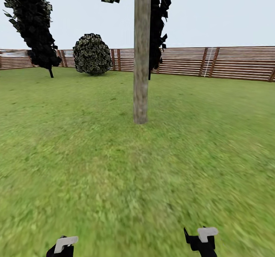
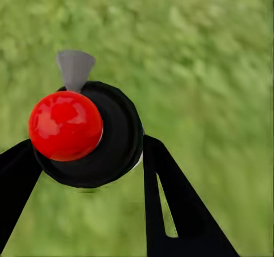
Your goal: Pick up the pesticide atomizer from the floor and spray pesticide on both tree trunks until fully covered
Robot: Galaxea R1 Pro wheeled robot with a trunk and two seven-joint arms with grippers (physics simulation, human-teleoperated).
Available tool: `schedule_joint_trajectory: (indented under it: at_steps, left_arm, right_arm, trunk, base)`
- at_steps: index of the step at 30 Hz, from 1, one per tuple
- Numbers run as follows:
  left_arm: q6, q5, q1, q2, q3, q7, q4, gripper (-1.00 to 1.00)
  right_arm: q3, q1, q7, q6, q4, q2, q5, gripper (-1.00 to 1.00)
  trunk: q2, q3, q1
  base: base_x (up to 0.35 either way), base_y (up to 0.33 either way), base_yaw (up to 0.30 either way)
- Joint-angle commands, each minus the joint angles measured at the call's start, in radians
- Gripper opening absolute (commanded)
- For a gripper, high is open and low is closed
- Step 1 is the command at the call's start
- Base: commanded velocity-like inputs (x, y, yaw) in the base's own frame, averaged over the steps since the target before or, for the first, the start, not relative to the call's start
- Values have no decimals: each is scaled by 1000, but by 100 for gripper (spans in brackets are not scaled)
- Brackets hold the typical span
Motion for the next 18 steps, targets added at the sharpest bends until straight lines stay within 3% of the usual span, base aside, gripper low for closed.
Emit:
schedule_joint_trajectory:
  at_steps: [1,18]
  left_arm:
    - [-3,6,-1,0,0,-1,0,-100]
    - [-3,6,-1,0,0,0,0,-100]
  right_arm:
    - [-1,-1,0,-3,1,0,5,100]
    - [-1,-1,-2,-3,0,0,4,100]
  trunk:
    - [0,-1,0]
    - [0,-1,0]
  base:
    - [337,0,0]
    - [337,0,0]
